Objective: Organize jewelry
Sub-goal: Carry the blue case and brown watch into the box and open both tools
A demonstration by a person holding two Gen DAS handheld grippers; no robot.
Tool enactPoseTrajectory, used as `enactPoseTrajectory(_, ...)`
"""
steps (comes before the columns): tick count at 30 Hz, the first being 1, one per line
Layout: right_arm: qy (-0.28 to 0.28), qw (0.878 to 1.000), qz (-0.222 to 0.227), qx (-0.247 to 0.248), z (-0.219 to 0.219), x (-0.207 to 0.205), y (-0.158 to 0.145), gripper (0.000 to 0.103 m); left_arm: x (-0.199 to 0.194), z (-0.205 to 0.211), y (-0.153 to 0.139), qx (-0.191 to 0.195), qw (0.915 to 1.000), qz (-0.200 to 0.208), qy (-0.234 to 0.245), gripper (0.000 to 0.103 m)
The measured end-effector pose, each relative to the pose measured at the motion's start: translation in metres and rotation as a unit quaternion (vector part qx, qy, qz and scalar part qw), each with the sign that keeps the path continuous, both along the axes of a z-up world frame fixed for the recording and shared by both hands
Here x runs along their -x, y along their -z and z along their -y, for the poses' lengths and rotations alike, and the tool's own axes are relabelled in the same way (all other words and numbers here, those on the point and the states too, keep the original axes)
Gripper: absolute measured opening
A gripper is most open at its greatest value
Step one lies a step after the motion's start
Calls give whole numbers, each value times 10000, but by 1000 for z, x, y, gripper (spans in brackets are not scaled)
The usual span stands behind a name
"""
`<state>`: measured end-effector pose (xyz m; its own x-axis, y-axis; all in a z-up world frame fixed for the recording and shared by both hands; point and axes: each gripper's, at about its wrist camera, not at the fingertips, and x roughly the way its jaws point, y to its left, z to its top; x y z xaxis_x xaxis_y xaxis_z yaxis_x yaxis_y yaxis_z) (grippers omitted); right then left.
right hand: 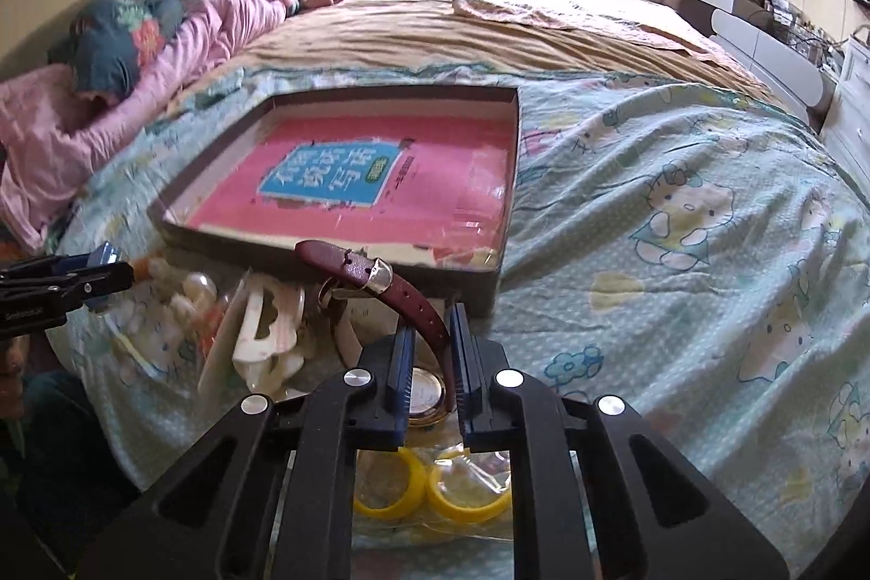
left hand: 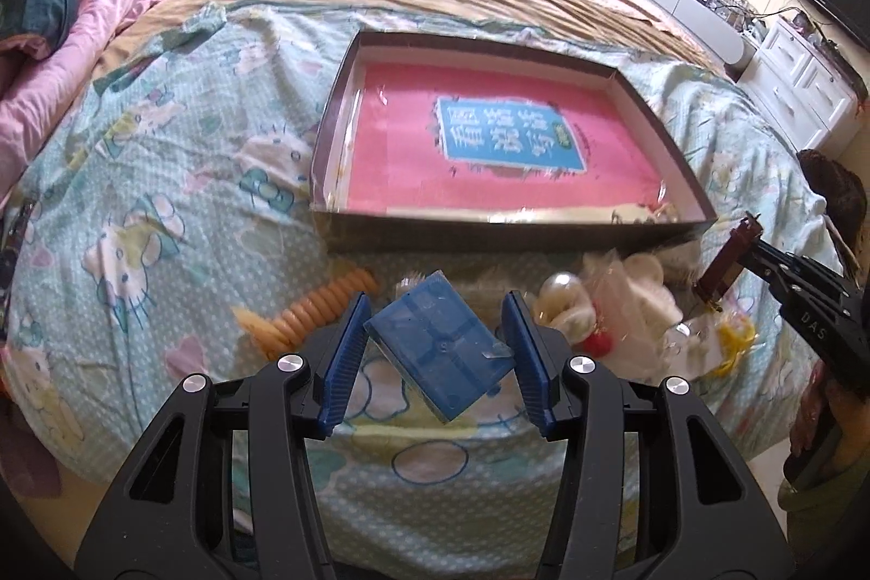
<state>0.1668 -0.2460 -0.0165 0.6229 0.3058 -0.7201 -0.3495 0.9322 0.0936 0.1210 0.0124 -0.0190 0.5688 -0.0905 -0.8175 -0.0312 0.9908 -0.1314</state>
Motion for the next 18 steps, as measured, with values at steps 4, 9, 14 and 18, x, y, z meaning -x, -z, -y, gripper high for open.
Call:
enactPoseTrajectory(4, -4, 9997, 178, -148, 4, -3, -17, 12, -11, -2, -10, 24, 10000, 85, -10, 42)
enactPoseTrajectory(9, -34, 9988, 383, -304, 1, -17, -36, 12, -28, -6, -17, -7, 9998, 167, -65, 42)
enactPoseTrajectory(14, -76, 9980, 527, -349, -10, -35, -45, 12, -46, -16, -16, 32, 9998, 113, -169, 42)
enactPoseTrajectory(18, -39, 9979, 580, -300, -20, -53, -44, 12, -59, -20, -15, 2, 9998, 98, -198, 42)
